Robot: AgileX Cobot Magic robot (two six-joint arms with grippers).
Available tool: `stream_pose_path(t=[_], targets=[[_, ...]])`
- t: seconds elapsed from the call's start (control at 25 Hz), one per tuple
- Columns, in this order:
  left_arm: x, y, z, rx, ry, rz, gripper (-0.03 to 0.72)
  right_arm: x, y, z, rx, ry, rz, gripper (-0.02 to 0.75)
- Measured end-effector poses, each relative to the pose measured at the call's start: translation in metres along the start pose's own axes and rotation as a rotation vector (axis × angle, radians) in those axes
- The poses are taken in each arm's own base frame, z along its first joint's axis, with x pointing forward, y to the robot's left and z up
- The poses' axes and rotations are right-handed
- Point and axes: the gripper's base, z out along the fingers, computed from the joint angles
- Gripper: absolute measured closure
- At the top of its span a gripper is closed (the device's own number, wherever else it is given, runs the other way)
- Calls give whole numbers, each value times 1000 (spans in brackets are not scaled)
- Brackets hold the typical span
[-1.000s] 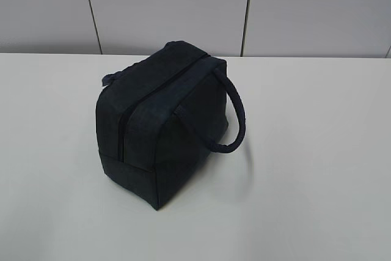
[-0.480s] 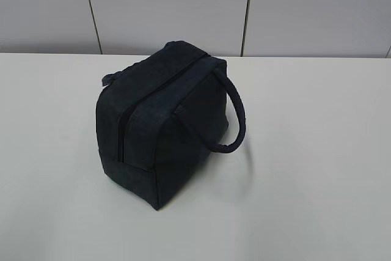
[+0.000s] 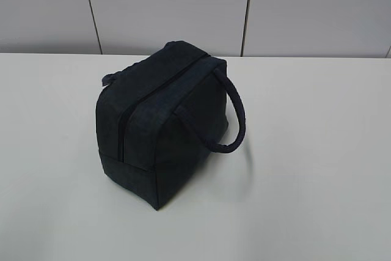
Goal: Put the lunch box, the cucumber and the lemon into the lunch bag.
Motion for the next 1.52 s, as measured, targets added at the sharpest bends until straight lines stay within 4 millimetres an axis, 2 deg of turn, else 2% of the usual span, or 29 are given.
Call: stream_pose_path(t=[0.84,1.2,1.52], targets=[[0,0,0,2,0,1,440,0,0,0,0,0,0,370],[1,1,-1,111,3,62,440,0,0,0,0,0,0,369],[1,1,-1,120,3,67,440,0,0,0,0,0,0,369]])
